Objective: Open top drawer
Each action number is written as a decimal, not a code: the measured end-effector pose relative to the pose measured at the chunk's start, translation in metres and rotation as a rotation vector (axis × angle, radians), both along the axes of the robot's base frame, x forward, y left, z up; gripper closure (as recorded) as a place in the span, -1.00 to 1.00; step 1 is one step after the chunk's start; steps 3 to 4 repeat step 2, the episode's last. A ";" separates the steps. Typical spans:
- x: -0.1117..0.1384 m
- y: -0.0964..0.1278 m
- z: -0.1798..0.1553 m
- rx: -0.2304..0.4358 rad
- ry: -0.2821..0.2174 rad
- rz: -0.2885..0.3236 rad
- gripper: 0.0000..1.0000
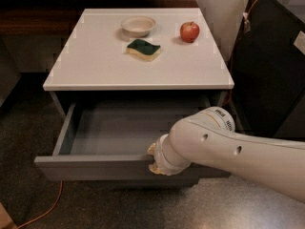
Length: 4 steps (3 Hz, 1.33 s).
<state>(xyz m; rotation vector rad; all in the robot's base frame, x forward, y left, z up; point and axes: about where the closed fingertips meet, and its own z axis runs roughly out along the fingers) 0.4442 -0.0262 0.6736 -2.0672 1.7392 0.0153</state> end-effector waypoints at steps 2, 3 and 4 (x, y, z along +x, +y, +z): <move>-0.019 -0.004 -0.001 0.015 0.015 0.004 1.00; -0.019 -0.004 -0.001 0.015 0.015 0.004 1.00; -0.019 -0.004 -0.001 0.015 0.015 0.004 1.00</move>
Offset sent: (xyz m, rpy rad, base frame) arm -0.0640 -0.0137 -0.0083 0.0774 0.0801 -0.0004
